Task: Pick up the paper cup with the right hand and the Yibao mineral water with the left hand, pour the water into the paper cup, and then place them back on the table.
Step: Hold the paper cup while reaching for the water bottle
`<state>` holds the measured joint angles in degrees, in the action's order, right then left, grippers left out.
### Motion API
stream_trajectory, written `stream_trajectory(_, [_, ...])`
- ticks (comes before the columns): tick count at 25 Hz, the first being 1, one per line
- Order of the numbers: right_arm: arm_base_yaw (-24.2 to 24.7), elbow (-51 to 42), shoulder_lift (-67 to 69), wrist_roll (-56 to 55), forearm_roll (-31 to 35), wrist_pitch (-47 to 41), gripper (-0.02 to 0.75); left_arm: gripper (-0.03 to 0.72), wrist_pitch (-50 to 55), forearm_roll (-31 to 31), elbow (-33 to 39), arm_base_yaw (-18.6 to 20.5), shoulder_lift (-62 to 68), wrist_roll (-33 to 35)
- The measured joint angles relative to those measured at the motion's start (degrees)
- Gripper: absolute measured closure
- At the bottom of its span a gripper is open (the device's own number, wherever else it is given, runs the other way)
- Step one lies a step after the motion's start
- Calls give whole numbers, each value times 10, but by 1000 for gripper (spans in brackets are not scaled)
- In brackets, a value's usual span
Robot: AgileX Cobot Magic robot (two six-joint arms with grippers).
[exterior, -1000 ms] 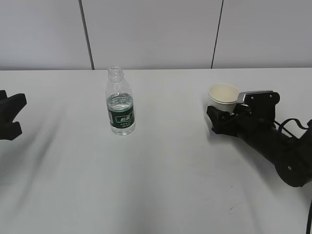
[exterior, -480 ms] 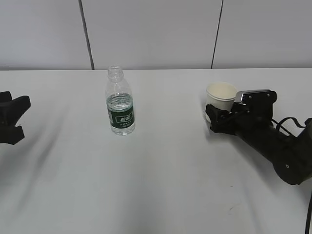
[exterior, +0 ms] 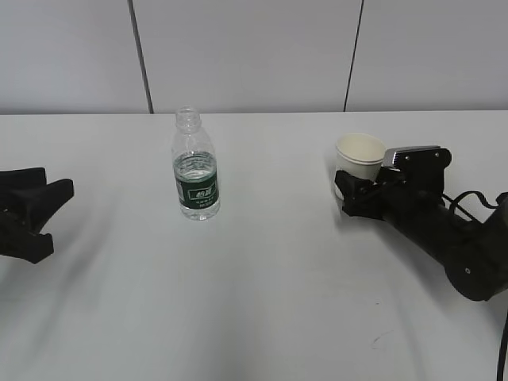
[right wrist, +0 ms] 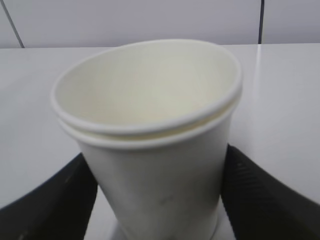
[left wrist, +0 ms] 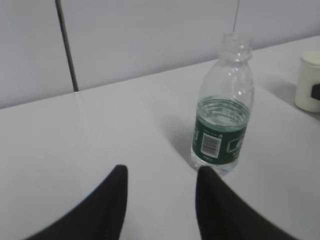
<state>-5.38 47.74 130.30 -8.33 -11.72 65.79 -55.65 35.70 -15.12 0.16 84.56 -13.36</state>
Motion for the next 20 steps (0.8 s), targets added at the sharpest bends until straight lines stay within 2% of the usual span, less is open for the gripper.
stream_trajectory(4, [0,0,0,0,0,0,166,397,-38,6,-1,0,27,0])
stream_trajectory(9, [0,0,0,0,0,0,226,397,-83,6,-1,0,73,0])
stream_trajectory(14, [0,0,0,0,-1,0,241,397,-95,4,-1,0,116,0])
stream_trajectory(18, [0,0,0,0,-26,0,243,393,-95,3,-6,0,146,0])
stream_trajectory(20, [0,0,0,0,-51,1,244,359,-95,2,-10,0,153,0])
